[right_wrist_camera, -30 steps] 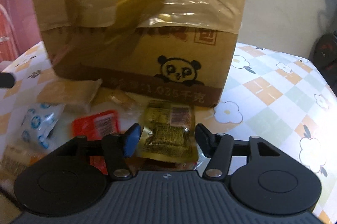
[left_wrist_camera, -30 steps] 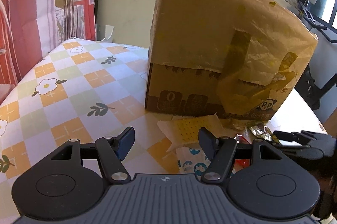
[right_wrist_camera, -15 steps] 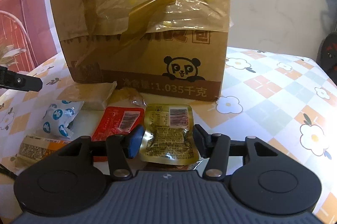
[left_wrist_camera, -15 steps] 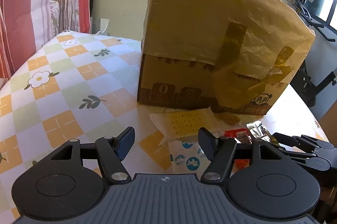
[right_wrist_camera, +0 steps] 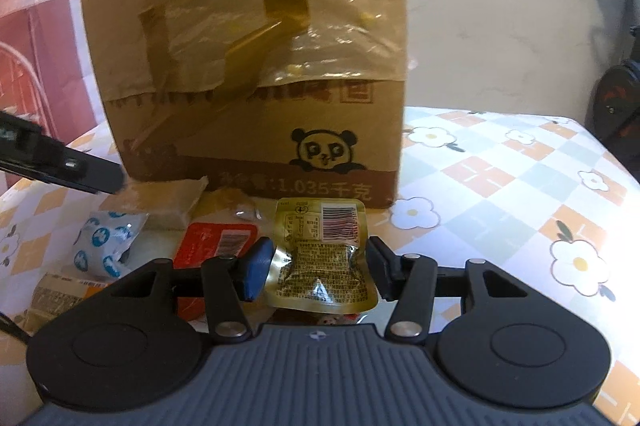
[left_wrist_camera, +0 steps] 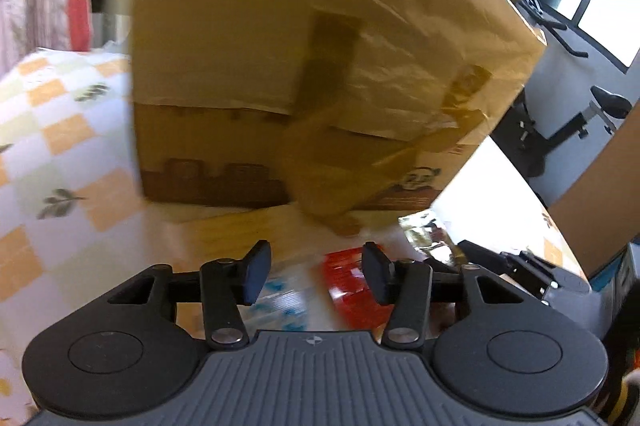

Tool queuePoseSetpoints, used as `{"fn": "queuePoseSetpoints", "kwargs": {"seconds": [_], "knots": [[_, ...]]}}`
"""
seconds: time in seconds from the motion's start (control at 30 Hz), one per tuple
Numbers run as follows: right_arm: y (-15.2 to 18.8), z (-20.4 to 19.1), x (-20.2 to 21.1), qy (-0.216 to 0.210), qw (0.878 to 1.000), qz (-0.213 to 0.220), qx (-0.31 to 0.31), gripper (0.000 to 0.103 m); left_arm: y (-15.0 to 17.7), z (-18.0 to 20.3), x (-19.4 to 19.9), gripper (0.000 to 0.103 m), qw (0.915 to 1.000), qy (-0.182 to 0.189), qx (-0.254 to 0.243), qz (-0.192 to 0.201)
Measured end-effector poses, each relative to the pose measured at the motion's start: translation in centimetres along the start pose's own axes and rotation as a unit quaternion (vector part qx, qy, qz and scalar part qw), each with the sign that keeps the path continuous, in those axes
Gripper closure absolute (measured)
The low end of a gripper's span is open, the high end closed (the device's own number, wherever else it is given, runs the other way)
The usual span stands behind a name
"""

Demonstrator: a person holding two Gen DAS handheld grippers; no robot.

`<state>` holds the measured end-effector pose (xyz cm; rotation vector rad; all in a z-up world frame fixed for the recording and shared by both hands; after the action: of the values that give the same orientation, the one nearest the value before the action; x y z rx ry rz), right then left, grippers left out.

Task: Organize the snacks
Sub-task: 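Grasp the small clear brown packet with the left tool while the right holds the gold packet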

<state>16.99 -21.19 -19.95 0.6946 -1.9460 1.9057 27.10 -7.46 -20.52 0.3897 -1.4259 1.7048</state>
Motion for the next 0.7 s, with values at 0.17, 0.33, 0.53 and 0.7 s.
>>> {"fn": "queuePoseSetpoints", "kwargs": {"seconds": [0.17,0.33,0.53,0.7], "knots": [[-0.1,0.4,0.5,0.011,1.0,0.013,-0.011,0.049,-0.8,2.7,-3.8,0.067,0.9996,-0.008,0.001,-0.027],[-0.2,1.0,1.0,0.011,0.999,0.022,-0.026,0.049,-0.7,4.3,-6.4,0.067,0.9987,-0.024,0.002,-0.045],[-0.2,1.4,1.3,0.0,0.999,0.029,-0.032,0.049,-0.8,4.3,-8.1,0.067,0.9971,-0.059,0.019,-0.043],[-0.1,2.1,1.6,-0.005,0.999,0.033,-0.041,0.049,-1.0,3.8,-9.8,0.067,0.9957,-0.08,0.014,-0.044]]}}
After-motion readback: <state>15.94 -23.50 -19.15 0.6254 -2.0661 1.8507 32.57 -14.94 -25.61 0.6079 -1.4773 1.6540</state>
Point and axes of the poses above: each gripper's, at about its wrist camera, not at the fingertips, and x roughly against the way its jaws point, z to its right, y to its underside, the point moved 6 cm from there along -x, roughly the way its jaws point, and after that the axes turned 2 degrees about x, right-handed, at the moved point
